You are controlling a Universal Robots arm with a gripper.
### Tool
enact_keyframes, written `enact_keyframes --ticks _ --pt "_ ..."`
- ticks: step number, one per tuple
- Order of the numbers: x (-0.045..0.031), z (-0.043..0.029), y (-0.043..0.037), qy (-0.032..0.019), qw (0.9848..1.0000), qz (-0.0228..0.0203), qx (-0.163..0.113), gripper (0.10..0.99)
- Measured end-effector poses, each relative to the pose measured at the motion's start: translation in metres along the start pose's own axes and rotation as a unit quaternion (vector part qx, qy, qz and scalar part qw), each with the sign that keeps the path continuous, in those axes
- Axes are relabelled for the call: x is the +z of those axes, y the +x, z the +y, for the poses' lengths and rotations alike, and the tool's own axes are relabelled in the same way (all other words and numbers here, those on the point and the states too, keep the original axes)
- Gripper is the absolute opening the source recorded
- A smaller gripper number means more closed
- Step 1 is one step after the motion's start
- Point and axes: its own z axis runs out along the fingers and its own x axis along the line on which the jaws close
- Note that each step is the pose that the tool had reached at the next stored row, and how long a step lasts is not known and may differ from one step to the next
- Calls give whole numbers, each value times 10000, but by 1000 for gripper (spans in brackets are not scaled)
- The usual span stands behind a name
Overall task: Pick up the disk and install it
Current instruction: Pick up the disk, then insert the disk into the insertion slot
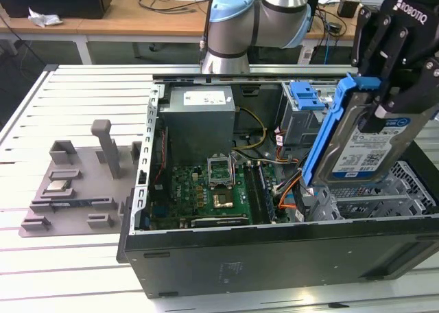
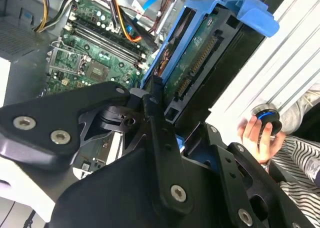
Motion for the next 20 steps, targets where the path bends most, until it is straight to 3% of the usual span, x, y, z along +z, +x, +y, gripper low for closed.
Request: enact_keyframes --ticks 4,8,11,20 --pt "2 -122 4 0 10000 0 0 361" --pt "5 -313 3 0 10000 0 0 361" --pt "9 -400 2 0 10000 -1 0 361" --pt "8 -412 2 0 10000 1 0 361"
